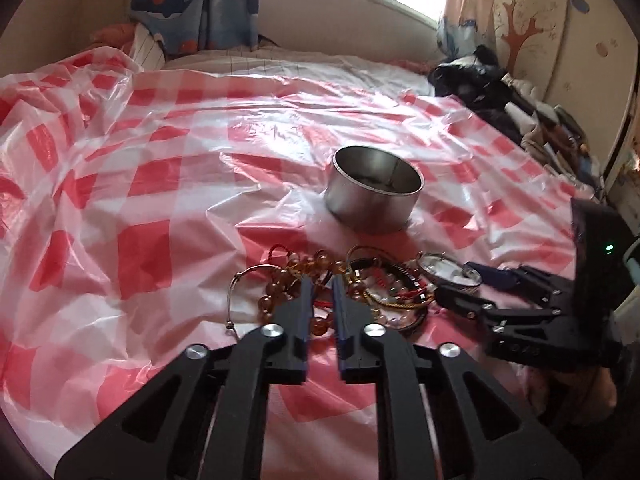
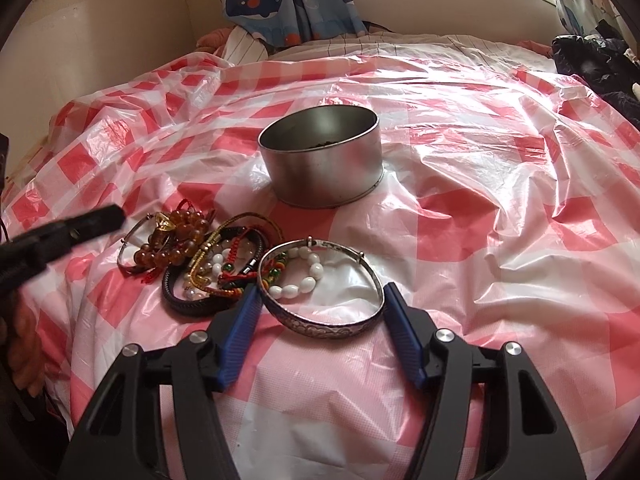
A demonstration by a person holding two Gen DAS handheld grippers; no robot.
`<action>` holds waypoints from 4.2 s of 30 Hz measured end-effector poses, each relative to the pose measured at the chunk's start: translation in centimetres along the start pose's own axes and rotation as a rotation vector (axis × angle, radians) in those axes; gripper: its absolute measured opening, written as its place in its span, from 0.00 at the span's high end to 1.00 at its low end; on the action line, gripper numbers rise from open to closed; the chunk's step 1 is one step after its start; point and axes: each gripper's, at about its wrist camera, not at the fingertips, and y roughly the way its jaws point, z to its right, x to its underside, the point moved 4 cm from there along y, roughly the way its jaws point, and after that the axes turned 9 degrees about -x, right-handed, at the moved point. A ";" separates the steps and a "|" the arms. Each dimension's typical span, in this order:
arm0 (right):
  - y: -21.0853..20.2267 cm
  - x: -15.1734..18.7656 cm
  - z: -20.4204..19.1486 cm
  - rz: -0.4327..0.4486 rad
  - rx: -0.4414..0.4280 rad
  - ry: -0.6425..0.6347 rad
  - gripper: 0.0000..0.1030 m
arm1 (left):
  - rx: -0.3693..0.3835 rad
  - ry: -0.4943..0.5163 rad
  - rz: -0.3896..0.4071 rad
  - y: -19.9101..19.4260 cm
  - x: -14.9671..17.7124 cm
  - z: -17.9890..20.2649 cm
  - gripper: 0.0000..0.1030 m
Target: Organize jewelry
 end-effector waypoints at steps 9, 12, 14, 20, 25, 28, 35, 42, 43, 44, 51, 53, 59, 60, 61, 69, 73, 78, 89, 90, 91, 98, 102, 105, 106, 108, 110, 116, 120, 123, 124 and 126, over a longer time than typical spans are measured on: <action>0.2 0.1 0.1 -0.005 0.008 -0.005 0.40 | -0.097 0.090 -0.014 2.6 0.2 1.2 0.89; 0.0 0.0 0.0 0.005 -0.007 0.003 0.41 | -0.061 0.069 0.034 1.0 -0.3 1.2 0.98; -0.4 -0.1 -0.1 0.027 -0.022 0.005 0.41 | 0.036 0.015 0.096 -0.8 -0.9 0.9 0.98; -1.9 -0.8 -0.5 0.102 -0.045 -0.005 0.41 | 0.171 -0.075 0.186 -3.6 -2.3 0.1 0.98; -1.9 -0.9 -0.7 0.100 -0.048 -0.012 0.41 | 0.230 -0.149 0.176 -3.5 -2.4 -0.7 0.98; -2.4 -1.2 -1.1 0.125 -0.044 -0.030 0.41 | 0.255 -0.154 0.193 -4.2 -2.8 -0.6 0.98; -3.2 -2.1 -1.5 0.160 -0.048 -0.046 0.41 | 0.272 -0.143 0.175 -3.2 -3.9 0.1 0.98; -3.3 -3.2 -1.7 0.177 -0.035 -0.074 0.41 | 0.260 -0.102 0.166 -1.7 -5.3 1.9 0.98; -3.3 -3.4 -1.6 0.179 -0.034 -0.075 0.41 | 0.256 -0.100 0.168 -1.5 -5.5 2.1 0.98; -3.3 -3.6 -1.6 0.183 -0.034 -0.077 0.41 | 0.252 -0.096 0.169 -1.4 -5.7 2.3 0.98; -3.5 -4.8 -1.3 0.201 -0.025 -0.085 0.41 | 0.264 -0.088 0.181 -0.9 -7.2 3.7 0.98; -3.4 -5.2 -1.0 0.202 -0.024 -0.082 0.41 | 0.279 -0.092 0.189 -1.1 -7.6 4.0 0.98; -3.4 -5.3 -0.6 0.210 -0.028 -0.065 0.41 | 0.322 -0.129 0.242 -3.3 -9.5 2.8 0.98; -3.4 -5.4 -0.6 0.209 -0.029 -0.065 0.41 | 0.321 -0.130 0.243 -3.4 -9.7 2.7 0.98; -3.4 -5.4 -0.6 0.210 -0.030 -0.066 0.41 | 0.319 -0.129 0.242 -3.4 -9.8 2.6 0.98; -3.6 -5.2 0.3 0.200 -0.002 -0.038 0.41 | 0.281 -0.016 0.144 -1.2 -8.0 4.3 0.97; -2.7 -4.3 1.3 0.155 0.010 0.001 0.41 | 0.216 0.121 0.018 1.2 -3.9 5.1 0.83; -1.8 -3.6 1.0 0.126 0.010 -0.006 0.41 | 0.161 0.228 -0.040 3.0 -1.4 6.1 0.50; -1.8 -3.4 1.4 0.133 -0.004 0.025 0.41 | 0.230 0.113 0.029 -1.5 -4.3 3.6 0.97; -1.9 -3.4 1.3 0.135 -0.007 0.025 0.41 | 0.239 0.094 0.053 -2.4 -5.1 3.2 0.97; -1.9 -3.5 1.3 0.137 -0.009 0.023 0.41 | 0.256 0.073 0.080 -3.5 -5.9 2.7 0.97; -2.4 -3.7 0.8 0.154 -0.015 0.007 0.41 | 0.403 -0.079 0.165 -6.9 -9.0 1.5 0.97; -2.4 -3.7 1.0 0.157 -0.018 0.013 0.41 | 0.400 -0.075 0.162 -6.9 -8.9 2.2 0.97; -2.7 -3.9 0.9 0.172 -0.015 0.006 0.41 | 0.390 -0.087 0.125 -4.9 -8.4 2.4 0.97; -2.8 -4.1 0.7 0.179 -0.015 -0.002 0.41 | 0.390 -0.095 0.115 -4.2 -8.3 2.4 0.97; -2.8 -4.6 0.4 0.186 -0.016 -0.020 0.41 | 0.381 -0.115 0.101 -2.6 -8.2 2.5 0.97; -2.7 -5.2 -0.1 0.193 -0.004 -0.051 0.41 | 0.377 -0.140 0.088 -1.0 -8.2 2.6 0.97; -1.4 -7.1 -0.8 0.199 0.030 -0.119 0.41 | 0.394 -0.205 0.083 3.0 -9.5 3.5 0.97; 0.4 -8.8 -0.5 0.187 0.065 -0.167 0.41 | 0.347 -0.216 0.035 6.8 -10.6 4.2 0.92; 2.7 -10.0 -0.4 0.127 0.071 -0.196 0.41 | 0.287 -0.227 -0.013 9.0 -10.6 4.1 0.65; 3.6 -10.3 -0.4 0.101 0.066 -0.205 0.40 | 0.259 -0.228 -0.013 9.3 -10.5 4.0 0.58; 4.2 -10.5 -0.4 0.087 0.066 -0.210 0.39 | 0.219 -0.219 0.000 9.2 -10.2 3.6 0.57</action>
